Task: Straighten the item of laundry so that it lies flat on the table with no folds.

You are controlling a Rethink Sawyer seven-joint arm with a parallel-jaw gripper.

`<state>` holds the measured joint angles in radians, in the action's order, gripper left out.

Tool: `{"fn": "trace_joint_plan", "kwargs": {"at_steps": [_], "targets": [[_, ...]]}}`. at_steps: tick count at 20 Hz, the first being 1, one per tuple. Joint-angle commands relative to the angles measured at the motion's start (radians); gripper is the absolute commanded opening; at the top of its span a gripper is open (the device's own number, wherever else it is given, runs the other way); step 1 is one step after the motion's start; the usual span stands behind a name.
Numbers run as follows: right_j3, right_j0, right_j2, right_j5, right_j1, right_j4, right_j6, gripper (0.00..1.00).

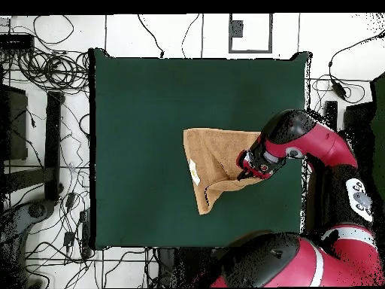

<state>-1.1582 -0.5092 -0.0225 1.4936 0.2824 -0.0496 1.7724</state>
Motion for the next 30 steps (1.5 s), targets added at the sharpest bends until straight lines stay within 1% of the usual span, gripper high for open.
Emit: {"fn": "trace_joint_plan", "kwargs": {"at_steps": [1,6,9,15,18,20,23,25,27,29,30], "targets": [[-0.12,0.016,-0.114,0.002,-0.007,-0.045,-0.134,0.0],[-0.219,0.004,-0.107,-0.01,0.064,-0.033,-0.14,0.0],[-0.322,0.002,-0.093,-0.037,0.142,-0.025,-0.132,0.0],[-0.421,-0.009,-0.08,-0.046,0.233,-0.038,-0.132,0.0],[-0.45,-0.009,-0.072,-0.029,0.279,-0.049,-0.125,0.0],[-0.456,0.001,-0.052,-0.005,0.301,-0.062,-0.089,0.0],[-0.414,0.026,0.005,0.045,0.302,-0.139,-0.023,0.0],[-0.385,0.016,0.019,0.053,0.292,-0.197,-0.036,0.0],[-0.359,-0.012,0.015,0.054,0.274,-0.231,-0.067,0.0],[-0.316,-0.04,-0.004,0.073,0.248,-0.252,-0.098,0.0],[-0.313,-0.047,-0.012,0.081,0.249,-0.256,-0.104,0.0]]}}
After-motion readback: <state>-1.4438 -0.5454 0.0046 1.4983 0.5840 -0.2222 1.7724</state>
